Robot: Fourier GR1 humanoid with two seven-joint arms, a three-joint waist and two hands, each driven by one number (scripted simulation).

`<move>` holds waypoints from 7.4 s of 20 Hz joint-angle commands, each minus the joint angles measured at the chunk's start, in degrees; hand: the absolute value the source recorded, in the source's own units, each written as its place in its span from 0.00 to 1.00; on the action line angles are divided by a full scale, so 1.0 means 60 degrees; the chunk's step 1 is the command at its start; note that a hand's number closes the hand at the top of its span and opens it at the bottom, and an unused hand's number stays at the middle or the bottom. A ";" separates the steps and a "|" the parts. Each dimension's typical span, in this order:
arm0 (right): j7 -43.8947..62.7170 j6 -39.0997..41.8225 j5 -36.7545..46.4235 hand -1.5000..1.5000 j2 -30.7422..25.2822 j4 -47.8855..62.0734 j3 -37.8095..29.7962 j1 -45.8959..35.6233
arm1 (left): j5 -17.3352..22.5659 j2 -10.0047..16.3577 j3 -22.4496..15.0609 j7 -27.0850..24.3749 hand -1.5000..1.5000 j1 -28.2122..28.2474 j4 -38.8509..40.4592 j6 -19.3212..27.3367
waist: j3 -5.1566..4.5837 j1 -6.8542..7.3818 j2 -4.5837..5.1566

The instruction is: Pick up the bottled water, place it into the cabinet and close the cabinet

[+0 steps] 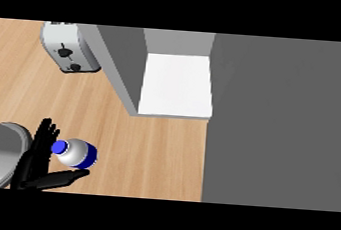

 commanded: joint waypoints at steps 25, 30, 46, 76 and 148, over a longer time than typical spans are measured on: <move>-0.0210 0.0402 -0.0297 0.00 0.0005 -0.1280 0.0020 0.1225 | 0.1020 -0.0328 0.0616 -0.3284 1.00 -0.2468 0.5505 -0.1754 | 0.0005 0.0011 0.0004; -0.0294 0.0476 -0.0377 0.00 -0.0077 -0.1011 -0.0110 0.1041 | 0.0998 -0.0766 0.0227 -0.4113 1.00 -0.2375 0.5413 -0.1751 | 0.0008 0.0044 -0.0004; 0.0004 0.0450 -0.0800 0.00 -0.0001 -0.0890 -0.0185 0.0605 | 0.4342 -0.0804 -0.4286 -0.3626 1.00 -0.2721 0.3556 0.0311 | 0.0016 0.0093 -0.0022; -0.0401 0.0655 -0.0729 0.00 0.0294 0.0299 -0.0912 -0.0490 | 0.5493 -0.0808 -0.6276 -0.0338 1.00 -0.9309 0.5265 0.6795 | 0.0012 -0.0295 0.0121; 0.0140 0.0870 -0.0554 0.00 0.0409 -0.0887 -0.0377 0.0492 | 0.5835 -0.0772 -0.7918 -0.2398 0.00 -0.6213 0.1078 0.4548 | 0.0007 0.0261 -0.0088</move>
